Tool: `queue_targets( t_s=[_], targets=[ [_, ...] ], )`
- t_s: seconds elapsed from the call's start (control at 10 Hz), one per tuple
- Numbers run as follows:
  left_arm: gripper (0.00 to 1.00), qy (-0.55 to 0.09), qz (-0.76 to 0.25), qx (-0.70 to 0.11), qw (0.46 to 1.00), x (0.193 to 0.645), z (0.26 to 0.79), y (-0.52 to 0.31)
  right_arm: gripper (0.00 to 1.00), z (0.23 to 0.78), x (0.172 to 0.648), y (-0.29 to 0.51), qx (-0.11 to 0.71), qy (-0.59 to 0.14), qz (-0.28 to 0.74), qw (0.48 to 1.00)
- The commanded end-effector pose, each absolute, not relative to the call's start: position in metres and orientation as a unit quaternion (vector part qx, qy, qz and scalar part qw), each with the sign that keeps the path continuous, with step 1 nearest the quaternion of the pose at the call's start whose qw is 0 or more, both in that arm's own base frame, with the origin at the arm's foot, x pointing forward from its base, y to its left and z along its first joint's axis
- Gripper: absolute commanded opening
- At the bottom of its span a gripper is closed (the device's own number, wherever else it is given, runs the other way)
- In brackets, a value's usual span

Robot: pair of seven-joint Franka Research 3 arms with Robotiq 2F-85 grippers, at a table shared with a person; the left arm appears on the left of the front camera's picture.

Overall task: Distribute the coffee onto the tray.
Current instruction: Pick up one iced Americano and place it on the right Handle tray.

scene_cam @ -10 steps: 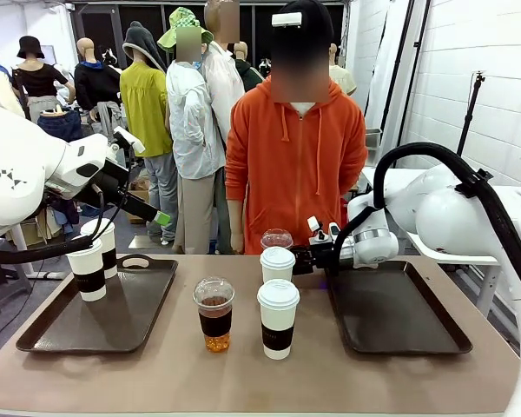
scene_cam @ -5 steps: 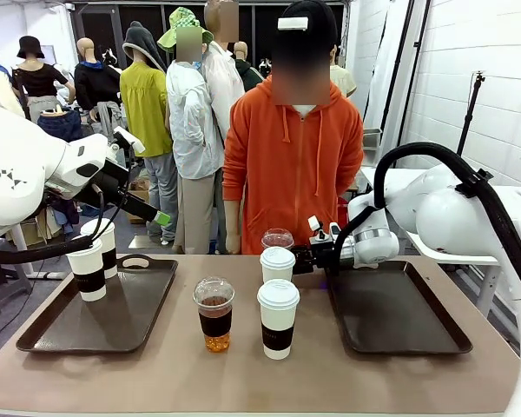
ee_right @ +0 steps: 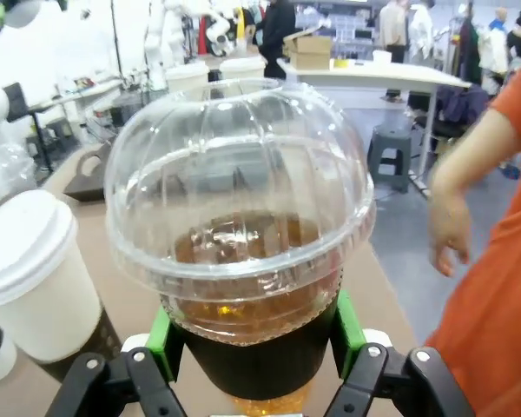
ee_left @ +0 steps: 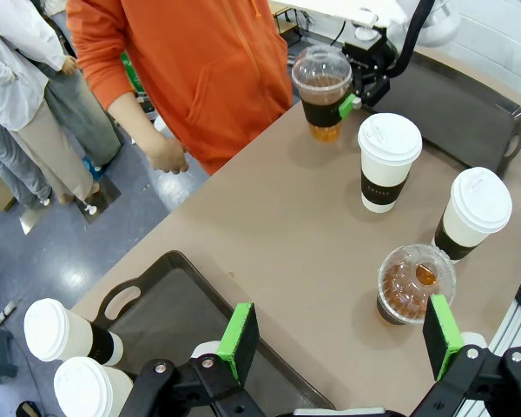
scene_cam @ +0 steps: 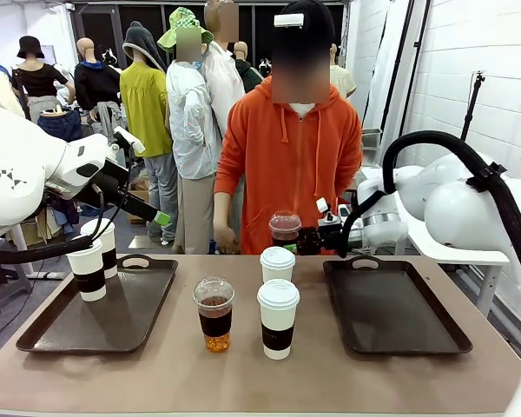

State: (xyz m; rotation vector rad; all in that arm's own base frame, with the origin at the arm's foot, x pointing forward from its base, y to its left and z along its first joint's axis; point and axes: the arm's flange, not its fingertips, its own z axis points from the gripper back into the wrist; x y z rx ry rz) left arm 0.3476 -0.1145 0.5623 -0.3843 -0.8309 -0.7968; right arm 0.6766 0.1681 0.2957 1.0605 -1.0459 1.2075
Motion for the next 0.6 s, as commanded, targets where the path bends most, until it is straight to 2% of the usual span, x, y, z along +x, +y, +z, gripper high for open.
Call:
queue_targets(
  t_s=[0.0, 0.5],
  targets=[
    [1.00, -0.388, -0.374, -0.186, 0.821, 0.348, 0.562, -0.113, 0.80, 0.320, 0.674, 0.146, 0.442, -0.437, 0.514, 0.591],
    [1.00, -0.388, -0.374, -0.186, 0.821, 0.348, 0.562, -0.113, 0.80, 0.346, 0.641, 0.054, 0.427, -0.444, 0.508, 0.602]
  ],
)
